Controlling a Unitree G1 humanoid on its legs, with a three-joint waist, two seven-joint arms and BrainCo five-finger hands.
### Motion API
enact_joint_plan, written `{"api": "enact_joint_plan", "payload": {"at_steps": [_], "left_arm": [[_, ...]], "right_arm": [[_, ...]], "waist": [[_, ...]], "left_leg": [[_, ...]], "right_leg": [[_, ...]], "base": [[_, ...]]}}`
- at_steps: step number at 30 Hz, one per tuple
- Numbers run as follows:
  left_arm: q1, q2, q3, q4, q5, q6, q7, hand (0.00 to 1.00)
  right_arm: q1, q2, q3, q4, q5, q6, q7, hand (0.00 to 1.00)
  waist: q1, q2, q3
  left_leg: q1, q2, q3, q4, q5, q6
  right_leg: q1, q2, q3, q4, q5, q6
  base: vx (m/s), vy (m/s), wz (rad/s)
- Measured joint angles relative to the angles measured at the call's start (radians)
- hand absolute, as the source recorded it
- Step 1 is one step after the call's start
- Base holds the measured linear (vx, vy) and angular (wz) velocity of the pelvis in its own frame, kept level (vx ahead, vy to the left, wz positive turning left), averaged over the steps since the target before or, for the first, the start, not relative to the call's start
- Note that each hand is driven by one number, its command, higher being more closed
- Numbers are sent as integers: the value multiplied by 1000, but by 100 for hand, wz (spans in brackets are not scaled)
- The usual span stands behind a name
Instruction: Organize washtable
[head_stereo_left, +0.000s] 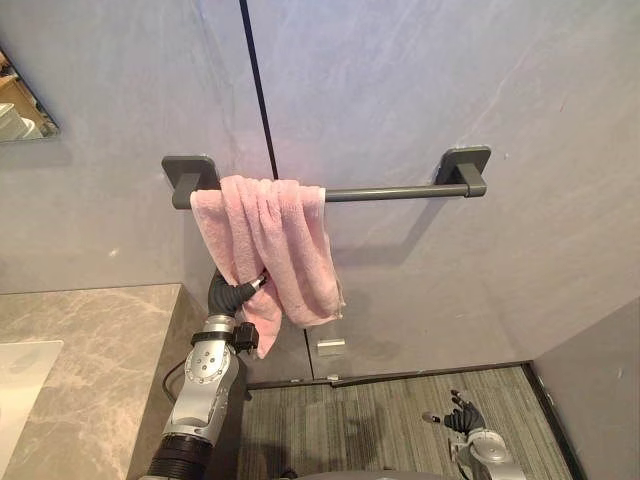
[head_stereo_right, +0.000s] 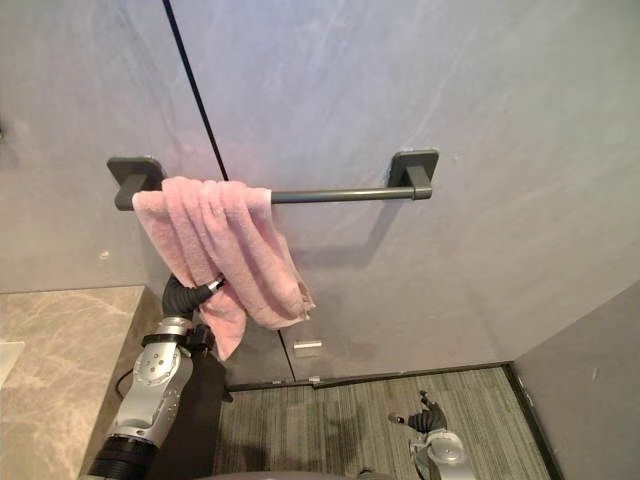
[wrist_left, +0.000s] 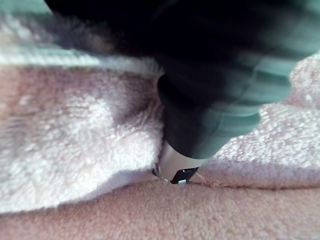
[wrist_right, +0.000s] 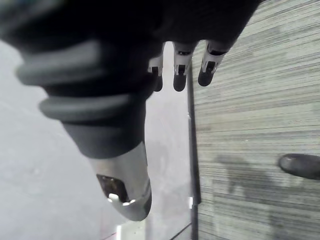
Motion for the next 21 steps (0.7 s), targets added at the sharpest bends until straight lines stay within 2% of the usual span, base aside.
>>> {"api": "enact_joint_plan", "payload": {"at_steps": [4,8,15,21], "left_arm": [[1,-1,0,0,1,1,1,100],[3,-3,5,-1,2,0,2,100],[3,-3,3,-3,3,0,2,100],[15,-1,4,-42,3,0,2,100]], "right_arm": [[22,-9,22,-216,1,-11,1,0],[38,-18,30,-356,2,-28,4,0],[85,-41,78,-616,14,-53,61,0],[96,-129,155,-801,67,-105,117,0]], "waist": [[-3,-1,-2],[-2,-2,-3],[-1,-16,-8],[5,-18,-8]], "left_leg": [[-1,0,6,0,0,0],[-2,1,12,0,0,0],[3,1,23,8,-1,0],[21,2,29,8,-2,1]], "right_leg": [[-16,0,10,8,0,1],[-24,0,24,15,-3,3],[-31,-1,47,49,-21,4],[-30,0,59,70,-27,6]], "base": [[-69,-3,-6],[-9,-3,-4],[17,-1,-7],[-42,-7,-4]]}}
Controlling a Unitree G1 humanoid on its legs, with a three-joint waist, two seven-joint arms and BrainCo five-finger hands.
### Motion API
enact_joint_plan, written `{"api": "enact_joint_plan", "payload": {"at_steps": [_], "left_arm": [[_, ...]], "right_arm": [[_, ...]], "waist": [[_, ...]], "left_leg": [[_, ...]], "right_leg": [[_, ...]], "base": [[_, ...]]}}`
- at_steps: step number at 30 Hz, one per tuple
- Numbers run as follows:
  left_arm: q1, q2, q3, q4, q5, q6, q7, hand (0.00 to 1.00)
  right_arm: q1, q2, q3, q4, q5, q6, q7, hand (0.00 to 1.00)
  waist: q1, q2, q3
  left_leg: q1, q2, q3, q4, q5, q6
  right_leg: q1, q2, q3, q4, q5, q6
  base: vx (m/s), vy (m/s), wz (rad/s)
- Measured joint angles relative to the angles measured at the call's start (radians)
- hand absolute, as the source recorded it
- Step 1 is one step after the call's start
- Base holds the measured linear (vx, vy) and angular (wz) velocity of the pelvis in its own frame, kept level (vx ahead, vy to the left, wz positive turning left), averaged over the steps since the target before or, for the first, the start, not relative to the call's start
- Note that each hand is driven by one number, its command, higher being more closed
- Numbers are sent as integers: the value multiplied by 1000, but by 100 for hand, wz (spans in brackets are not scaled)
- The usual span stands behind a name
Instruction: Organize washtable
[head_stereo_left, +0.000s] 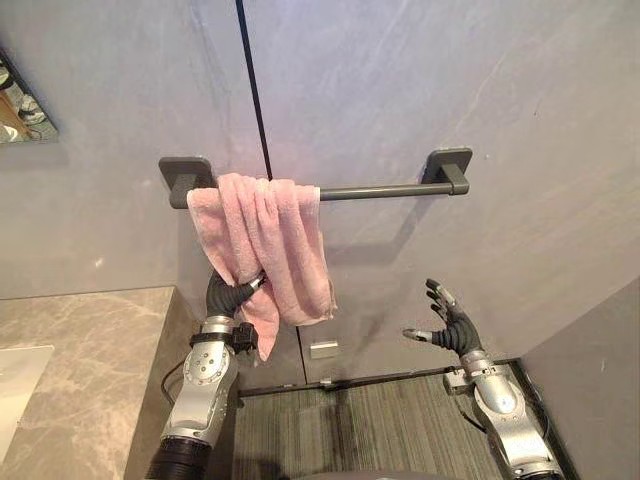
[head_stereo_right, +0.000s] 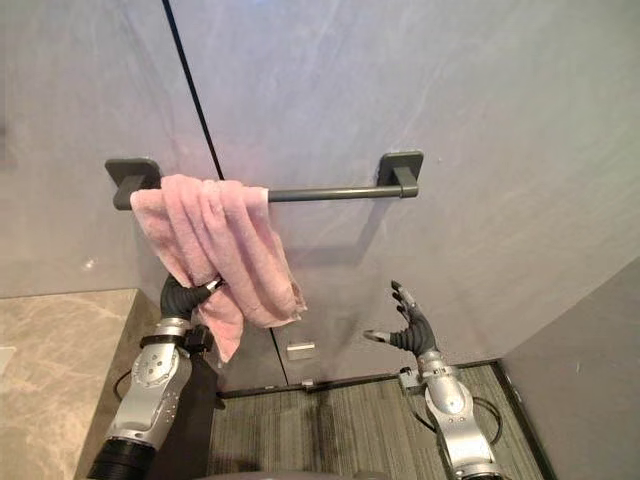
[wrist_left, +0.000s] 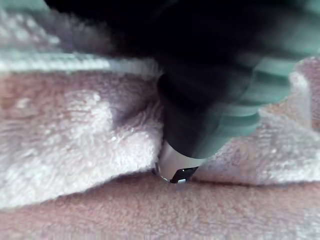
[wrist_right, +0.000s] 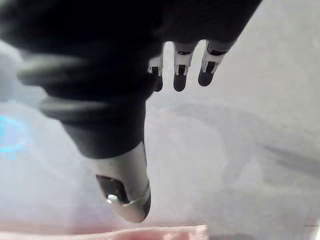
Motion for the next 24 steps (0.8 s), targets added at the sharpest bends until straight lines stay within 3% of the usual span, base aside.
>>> {"api": "enact_joint_plan", "payload": {"at_steps": [3,10,24], "left_arm": [[0,2,0,-10,0,0,0,100],[0,2,-19,-33,0,-1,0,100],[-3,3,-88,-28,-2,-3,-1,100]], "right_arm": [[-6,-28,27,-34,30,-22,20,0],[-47,-83,112,-49,110,-24,60,0],[-188,-104,281,-32,188,-24,86,0]], "waist": [[0,-1,-1],[-1,2,-8],[3,7,-14]], "left_leg": [[5,0,4,0,0,0],[6,0,3,2,0,0],[-2,-1,-9,4,1,1]], "right_leg": [[0,0,5,4,0,0],[0,0,6,7,0,0],[3,-2,-5,5,0,0]], "base": [[-57,-7,-6],[-18,-5,0],[-5,-5,2]]}}
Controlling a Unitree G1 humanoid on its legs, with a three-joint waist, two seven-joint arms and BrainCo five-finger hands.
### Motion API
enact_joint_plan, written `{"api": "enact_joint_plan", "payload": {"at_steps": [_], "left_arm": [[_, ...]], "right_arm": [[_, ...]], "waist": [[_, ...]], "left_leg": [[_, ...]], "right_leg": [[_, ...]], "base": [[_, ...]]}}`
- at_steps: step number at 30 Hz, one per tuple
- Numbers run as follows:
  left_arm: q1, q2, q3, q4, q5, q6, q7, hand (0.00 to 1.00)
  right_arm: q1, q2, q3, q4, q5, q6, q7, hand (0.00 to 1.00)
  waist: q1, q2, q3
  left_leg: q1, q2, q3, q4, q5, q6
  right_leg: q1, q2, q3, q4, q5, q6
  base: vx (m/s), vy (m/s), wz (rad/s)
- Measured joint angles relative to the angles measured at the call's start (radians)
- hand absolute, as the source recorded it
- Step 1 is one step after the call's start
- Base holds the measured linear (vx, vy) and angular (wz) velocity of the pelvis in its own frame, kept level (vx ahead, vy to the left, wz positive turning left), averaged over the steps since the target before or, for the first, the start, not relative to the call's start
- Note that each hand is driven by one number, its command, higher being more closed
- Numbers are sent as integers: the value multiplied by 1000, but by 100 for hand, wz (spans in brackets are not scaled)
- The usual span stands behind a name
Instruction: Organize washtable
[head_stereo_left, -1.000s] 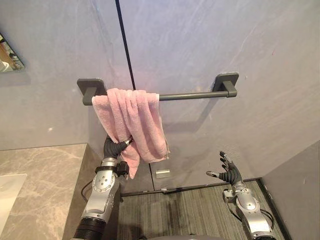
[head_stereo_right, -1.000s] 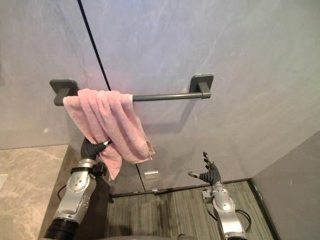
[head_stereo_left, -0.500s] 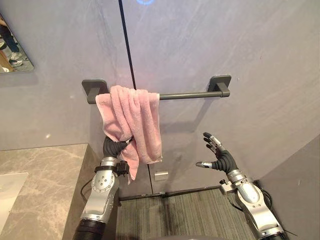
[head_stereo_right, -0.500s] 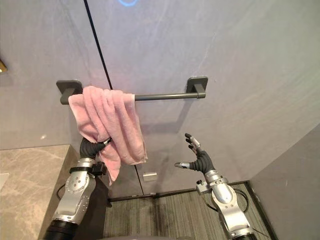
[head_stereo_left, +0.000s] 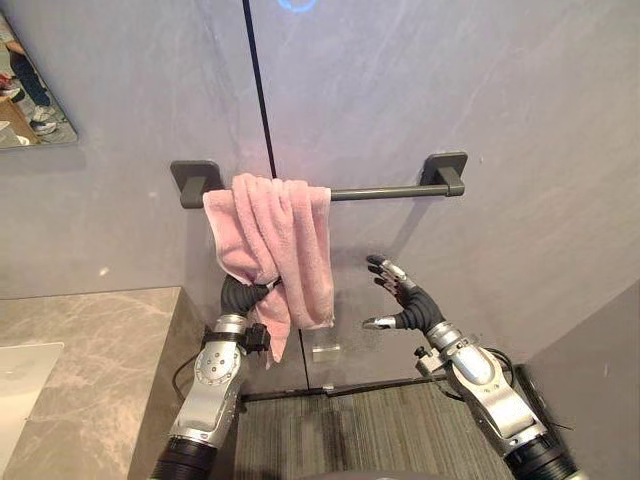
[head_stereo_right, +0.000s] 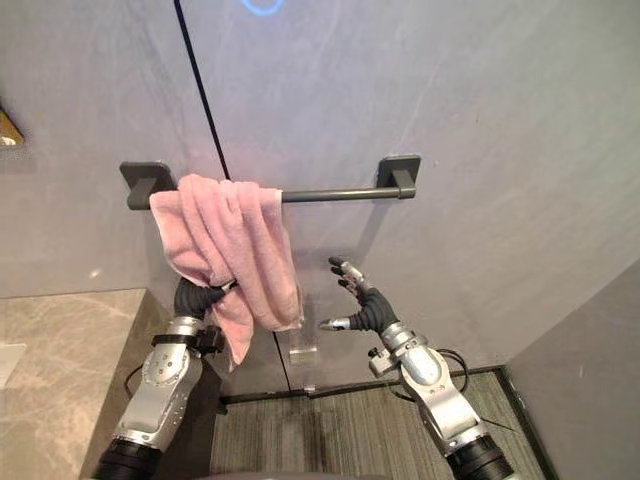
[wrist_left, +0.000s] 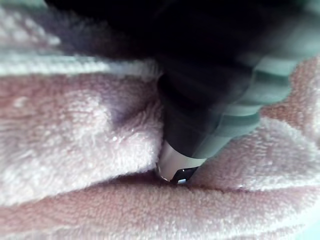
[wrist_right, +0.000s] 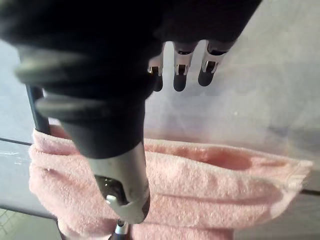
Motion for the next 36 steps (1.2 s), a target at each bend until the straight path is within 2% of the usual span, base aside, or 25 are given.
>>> {"api": "enact_joint_plan", "payload": {"at_steps": [11,15,20,21,36], "left_arm": [[-5,-1,-29,11,-2,-4,-2,100],[-28,-1,-37,47,-2,-10,-2,100],[-30,-2,-47,47,-2,-10,-3,100],[-29,-3,-52,47,-2,-10,-3,100],[-30,-5,-64,47,-4,-10,-4,100]], "right_arm": [[-100,26,57,112,31,2,13,0],[-126,46,71,151,31,3,12,0],[-177,74,89,195,30,4,10,0],[-186,80,90,199,30,4,9,100],[-244,103,91,269,29,5,-12,100]], "waist": [[5,-1,-2],[23,-2,-3],[26,-9,-8],[26,-12,-9],[51,-23,-16]], "left_leg": [[-14,0,-17,1,4,2],[-16,0,-20,2,5,2],[-20,0,-25,2,7,2],[-20,0,-25,2,7,2],[-33,1,-50,-2,21,2]], "right_leg": [[-2,0,-17,-4,0,0],[-2,0,-20,-4,0,0],[-2,0,-24,-5,0,0],[-2,0,-24,-5,0,0],[-1,0,-47,-7,1,-1]], "base": [[-4,-7,4],[0,0,0],[-12,-12,3],[0,0,0],[-11,-10,5]]}}
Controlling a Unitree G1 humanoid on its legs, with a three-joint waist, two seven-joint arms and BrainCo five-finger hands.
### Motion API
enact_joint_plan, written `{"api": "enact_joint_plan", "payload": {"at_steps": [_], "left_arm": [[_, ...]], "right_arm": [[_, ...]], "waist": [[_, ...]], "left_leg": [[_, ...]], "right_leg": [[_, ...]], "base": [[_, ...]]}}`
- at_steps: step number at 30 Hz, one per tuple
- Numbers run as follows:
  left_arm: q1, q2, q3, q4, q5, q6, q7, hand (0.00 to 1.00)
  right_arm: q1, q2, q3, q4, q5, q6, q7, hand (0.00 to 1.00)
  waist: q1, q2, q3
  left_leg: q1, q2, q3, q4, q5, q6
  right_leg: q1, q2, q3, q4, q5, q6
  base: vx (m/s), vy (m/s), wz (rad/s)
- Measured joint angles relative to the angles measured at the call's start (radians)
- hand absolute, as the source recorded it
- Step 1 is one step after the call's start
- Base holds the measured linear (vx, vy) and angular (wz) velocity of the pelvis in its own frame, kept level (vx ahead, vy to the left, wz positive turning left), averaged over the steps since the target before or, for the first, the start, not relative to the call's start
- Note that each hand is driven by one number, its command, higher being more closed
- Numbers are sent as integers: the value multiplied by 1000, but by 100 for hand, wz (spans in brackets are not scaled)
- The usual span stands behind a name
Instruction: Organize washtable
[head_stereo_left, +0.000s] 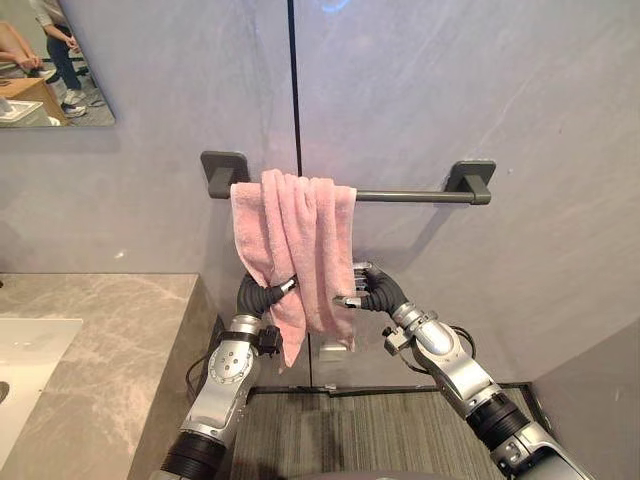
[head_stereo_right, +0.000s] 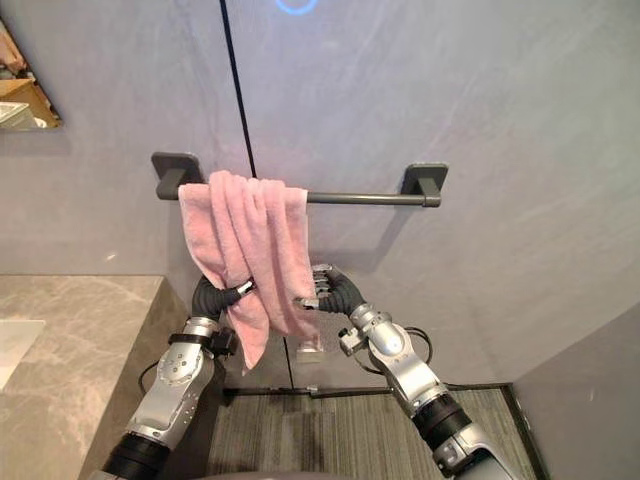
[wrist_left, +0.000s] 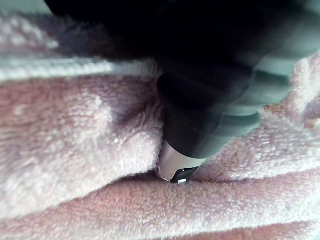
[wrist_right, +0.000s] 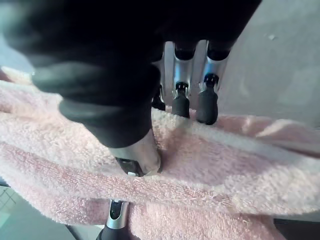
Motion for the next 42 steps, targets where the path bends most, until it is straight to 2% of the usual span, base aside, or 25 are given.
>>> {"api": "enact_joint_plan", "payload": {"at_steps": [21,32,36,42], "left_arm": [[0,0,-4,0,0,0,-19,100],[1,0,12,0,1,0,-20,100],[7,0,48,-1,2,0,-21,100],[9,-1,54,-1,2,0,-34,100]], "right_arm": [[-8,16,-13,2,-23,0,-1,100],[17,15,-135,-15,-31,0,-20,100],[55,14,-204,-51,-32,-1,-27,100],[62,14,-234,-56,-39,-3,-38,100]], "waist": [[0,-12,-8],[-1,-12,-7],[-2,-11,-7],[-3,-7,-4]], "left_leg": [[2,0,-1,-10,6,-1],[16,1,4,-16,6,-1],[21,2,5,-20,6,-1],[29,1,13,-30,6,-1]], "right_leg": [[1,1,0,-5,2,-2],[11,1,3,-10,2,-2],[17,2,3,-15,2,-2],[17,2,9,-17,2,-2]], "base": [[-9,-3,0],[0,0,0],[0,0,0],[0,-2,-2]]}}
